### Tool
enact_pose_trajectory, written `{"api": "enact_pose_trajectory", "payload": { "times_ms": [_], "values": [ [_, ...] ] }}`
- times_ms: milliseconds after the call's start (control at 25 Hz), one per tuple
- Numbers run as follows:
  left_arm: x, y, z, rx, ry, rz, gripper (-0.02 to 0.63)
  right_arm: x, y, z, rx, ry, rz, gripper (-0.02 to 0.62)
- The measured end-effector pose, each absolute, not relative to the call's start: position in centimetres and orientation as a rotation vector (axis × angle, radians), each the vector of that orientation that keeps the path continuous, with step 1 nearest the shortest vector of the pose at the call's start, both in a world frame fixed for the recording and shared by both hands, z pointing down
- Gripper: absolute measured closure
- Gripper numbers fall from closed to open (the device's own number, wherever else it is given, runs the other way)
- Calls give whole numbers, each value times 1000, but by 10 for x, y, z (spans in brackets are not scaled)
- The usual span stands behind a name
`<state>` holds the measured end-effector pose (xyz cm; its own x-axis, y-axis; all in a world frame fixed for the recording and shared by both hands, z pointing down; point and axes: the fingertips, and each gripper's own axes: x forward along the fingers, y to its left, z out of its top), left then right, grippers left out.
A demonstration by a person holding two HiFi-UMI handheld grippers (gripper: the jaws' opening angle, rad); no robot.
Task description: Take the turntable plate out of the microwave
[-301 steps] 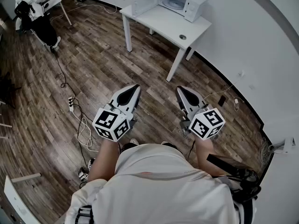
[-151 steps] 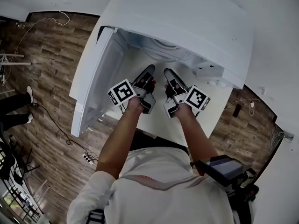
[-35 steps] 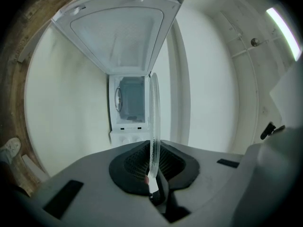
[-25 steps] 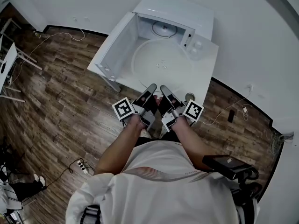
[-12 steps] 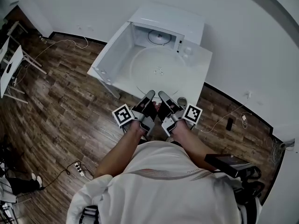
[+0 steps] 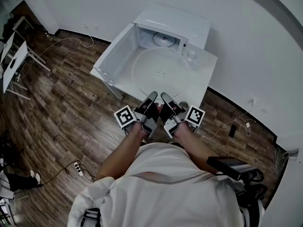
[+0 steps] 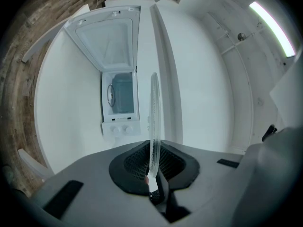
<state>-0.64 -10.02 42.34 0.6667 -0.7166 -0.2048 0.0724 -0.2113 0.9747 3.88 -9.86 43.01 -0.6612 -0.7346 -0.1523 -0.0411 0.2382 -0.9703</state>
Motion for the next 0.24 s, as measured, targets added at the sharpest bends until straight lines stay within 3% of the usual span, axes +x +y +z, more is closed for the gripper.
{"api": "enact_pose_trajectory", "payload": {
  "times_ms": [240],
  "values": [
    [-8, -101, 425, 1630, -539, -792, 569, 37, -99, 432, -717, 1912, -1475, 565]
  ]
}}
